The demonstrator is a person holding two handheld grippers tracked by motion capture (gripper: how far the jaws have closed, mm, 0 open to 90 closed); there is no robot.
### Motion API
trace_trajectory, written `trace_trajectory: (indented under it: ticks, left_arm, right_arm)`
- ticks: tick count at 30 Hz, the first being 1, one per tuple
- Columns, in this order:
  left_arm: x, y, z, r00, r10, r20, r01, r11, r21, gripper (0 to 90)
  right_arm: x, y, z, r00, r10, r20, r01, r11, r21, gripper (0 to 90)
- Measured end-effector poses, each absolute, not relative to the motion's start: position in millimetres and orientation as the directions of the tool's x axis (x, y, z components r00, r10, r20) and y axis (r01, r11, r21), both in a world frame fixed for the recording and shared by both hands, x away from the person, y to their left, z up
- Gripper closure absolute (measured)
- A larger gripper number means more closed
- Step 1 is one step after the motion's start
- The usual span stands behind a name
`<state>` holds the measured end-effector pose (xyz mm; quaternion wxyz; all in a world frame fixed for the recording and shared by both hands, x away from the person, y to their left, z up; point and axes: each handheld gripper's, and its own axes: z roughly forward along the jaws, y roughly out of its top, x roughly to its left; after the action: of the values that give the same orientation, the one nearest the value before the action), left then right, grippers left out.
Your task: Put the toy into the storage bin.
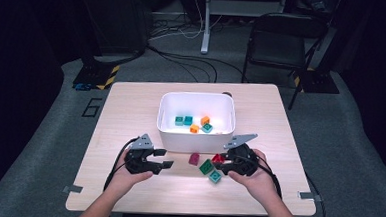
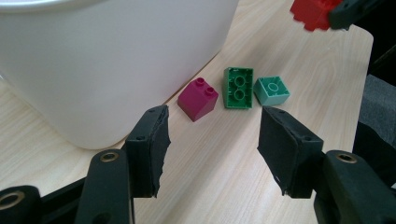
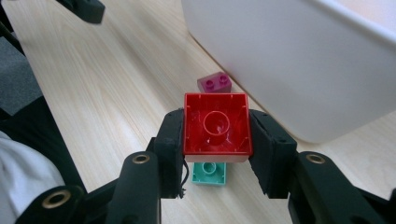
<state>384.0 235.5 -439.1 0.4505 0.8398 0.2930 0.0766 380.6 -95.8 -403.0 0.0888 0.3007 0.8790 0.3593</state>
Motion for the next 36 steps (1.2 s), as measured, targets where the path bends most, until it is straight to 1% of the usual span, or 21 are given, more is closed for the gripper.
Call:
trace_trajectory:
  ticks: [11,25,36]
  left_arm:
    - [384,236,-441,0.814,0.564,-0.139,0.429,-0.423,0.798,43.0]
    - [385,236,-442,0.813,0.564,-0.142,0.430,-0.417,0.801,43.1]
    - [385,236,-443,0.815,0.561,-0.144,0.431,-0.421,0.799,43.1]
  right_arm:
    - [393,-95,-364,-0.815,0.577,0.049,0.438,0.559,0.704,58.1]
    - [414,-83,-327,-0.828,0.559,0.046,0.413,0.552,0.724,58.2]
    - [446,-64,-306,-0.820,0.572,-0.006,0.394,0.574,0.718,58.1]
